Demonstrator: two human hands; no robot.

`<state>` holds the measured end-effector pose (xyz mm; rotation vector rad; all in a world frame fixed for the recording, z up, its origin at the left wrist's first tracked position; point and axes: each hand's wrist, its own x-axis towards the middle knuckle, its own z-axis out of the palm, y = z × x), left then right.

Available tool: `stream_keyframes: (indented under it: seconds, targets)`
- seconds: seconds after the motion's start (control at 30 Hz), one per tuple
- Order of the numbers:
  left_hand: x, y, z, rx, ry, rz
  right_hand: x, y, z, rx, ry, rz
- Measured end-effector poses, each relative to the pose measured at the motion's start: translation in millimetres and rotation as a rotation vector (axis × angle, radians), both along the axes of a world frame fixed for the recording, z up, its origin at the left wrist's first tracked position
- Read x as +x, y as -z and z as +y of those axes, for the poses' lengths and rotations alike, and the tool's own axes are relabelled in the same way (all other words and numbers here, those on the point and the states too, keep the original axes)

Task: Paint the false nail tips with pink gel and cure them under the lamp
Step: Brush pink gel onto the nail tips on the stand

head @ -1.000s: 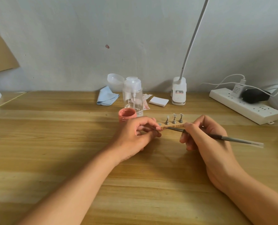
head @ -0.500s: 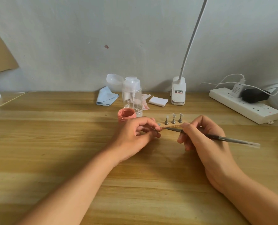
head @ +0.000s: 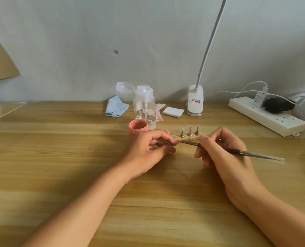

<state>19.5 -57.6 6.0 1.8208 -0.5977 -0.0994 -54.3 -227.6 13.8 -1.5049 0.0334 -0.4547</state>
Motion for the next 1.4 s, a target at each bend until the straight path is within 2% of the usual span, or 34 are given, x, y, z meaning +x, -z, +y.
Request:
stream_keyframes:
  seconds: [1.4]
  targets:
    - [0.7, 1.3, 1.5, 0.038, -0.002, 0.012, -0.6, 0.2, -1.7, 0.011, 0.023, -0.006]
